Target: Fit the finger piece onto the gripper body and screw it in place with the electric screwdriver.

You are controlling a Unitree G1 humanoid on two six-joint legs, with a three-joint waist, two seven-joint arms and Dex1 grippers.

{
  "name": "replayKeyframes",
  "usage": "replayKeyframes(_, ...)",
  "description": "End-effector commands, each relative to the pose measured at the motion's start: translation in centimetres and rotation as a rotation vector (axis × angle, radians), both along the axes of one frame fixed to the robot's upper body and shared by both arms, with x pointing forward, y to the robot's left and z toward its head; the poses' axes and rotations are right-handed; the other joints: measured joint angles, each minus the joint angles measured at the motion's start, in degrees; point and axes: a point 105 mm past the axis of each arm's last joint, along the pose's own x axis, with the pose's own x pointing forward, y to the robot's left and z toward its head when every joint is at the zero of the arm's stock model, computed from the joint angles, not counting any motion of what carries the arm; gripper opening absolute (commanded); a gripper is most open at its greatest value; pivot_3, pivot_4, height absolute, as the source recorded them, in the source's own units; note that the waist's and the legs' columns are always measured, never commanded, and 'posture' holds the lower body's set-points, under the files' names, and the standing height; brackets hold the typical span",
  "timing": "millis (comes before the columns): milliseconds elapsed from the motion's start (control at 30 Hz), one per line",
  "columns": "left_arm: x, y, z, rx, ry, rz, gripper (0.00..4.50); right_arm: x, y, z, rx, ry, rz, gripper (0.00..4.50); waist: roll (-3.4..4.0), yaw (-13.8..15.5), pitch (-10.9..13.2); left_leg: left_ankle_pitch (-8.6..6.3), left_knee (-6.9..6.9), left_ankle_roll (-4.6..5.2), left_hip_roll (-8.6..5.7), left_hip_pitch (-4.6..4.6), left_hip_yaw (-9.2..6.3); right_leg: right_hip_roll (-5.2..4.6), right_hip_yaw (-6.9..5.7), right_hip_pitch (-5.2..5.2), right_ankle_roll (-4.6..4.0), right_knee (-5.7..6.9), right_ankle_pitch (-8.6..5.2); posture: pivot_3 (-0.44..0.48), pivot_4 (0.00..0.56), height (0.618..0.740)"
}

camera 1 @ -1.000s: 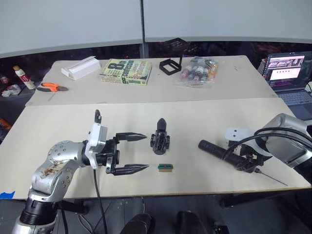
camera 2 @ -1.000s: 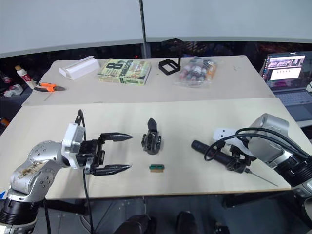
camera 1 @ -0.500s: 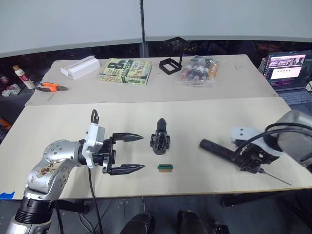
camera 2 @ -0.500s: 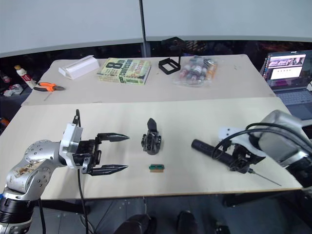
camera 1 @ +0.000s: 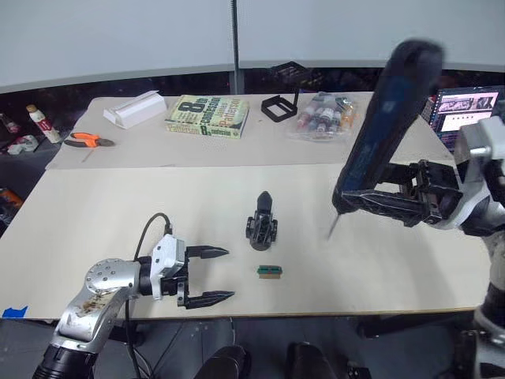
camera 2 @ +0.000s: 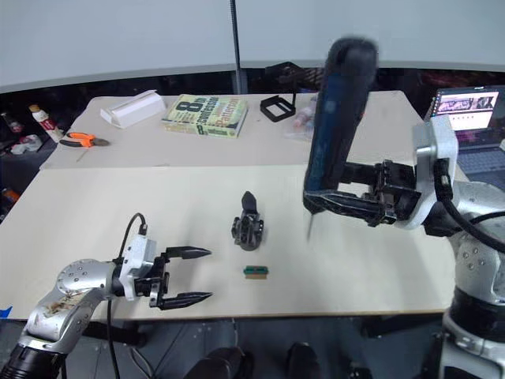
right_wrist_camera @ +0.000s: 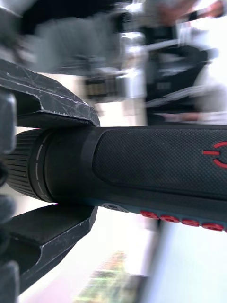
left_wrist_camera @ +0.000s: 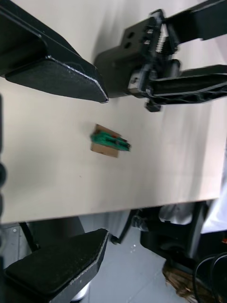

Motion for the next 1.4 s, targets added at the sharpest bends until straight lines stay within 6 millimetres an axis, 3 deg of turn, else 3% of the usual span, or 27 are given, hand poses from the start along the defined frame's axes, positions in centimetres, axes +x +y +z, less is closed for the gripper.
replayKeyframes(33, 0.8, -0.9, -0.4, 0.019, -0.036, -0.018, 4.5, -2.1, 2.3, -1.4, -0.059, -0.14, 0.129, 1.86, -0.01, 0.0, 0.0, 0.0, 0.0, 0.01, 0.0, 0.02, 0.0, 0.01, 0.0, 0.0, 0.0, -0.01, 0.0, 0.0, 0.15, 0.74)
replayKeyframes(267, 0.9, -2.3, -1.4, 0.033, -0.039, -0.07, 4.5, -1.3, 4.9, -3.5, 0.016, -0.088, 0.193, 1.86, -0.03, -1.2, 0.0, 0.02, -0.01, -0.01, 0.03, 0.11, 0.0, 0.03, 0.01, 0.0, 0.0, 0.06, 0.0, 0.0, 0.15, 0.74)
replayKeyframes(467, 0.8, -3.1, -1.8, 0.025, -0.035, -0.055, 4.5, -0.6, 5.9, -4.9, -0.015, -0.038, 0.212, 1.86, -0.03, -1.2, 0.0, 0.03, -0.01, -0.02, 0.02, 0.11, 0.0, 0.06, 0.02, -0.03, 0.0, 0.08, 0.0, 0.0, 0.15, 0.74)
replayKeyframes(833, 1.5, -4.7, -2.4, 0.046, -0.062, -0.041, 4.5, 0.4, 6.6, -5.2, -0.049, -0.035, 0.2, 1.86, -0.03, -1.1, 0.0, 0.03, 0.0, -0.02, 0.01, 0.1, 0.0, 0.11, 0.02, -0.03, 0.0, 0.08, 0.0, 0.0, 0.15, 0.74)
replayKeyframes(1400, 1.3, -5.4, -2.0, 0.036, -0.057, -0.061, 4.5, 1.5, 7.0, -5.8, -0.078, -0.038, 0.15, 1.86, -0.03, -1.1, 0.0, 0.04, 0.0, -0.02, 0.01, 0.09, 0.0, 0.13, 0.02, -0.04, 0.0, 0.09, 0.0, 0.0, 0.15, 0.74)
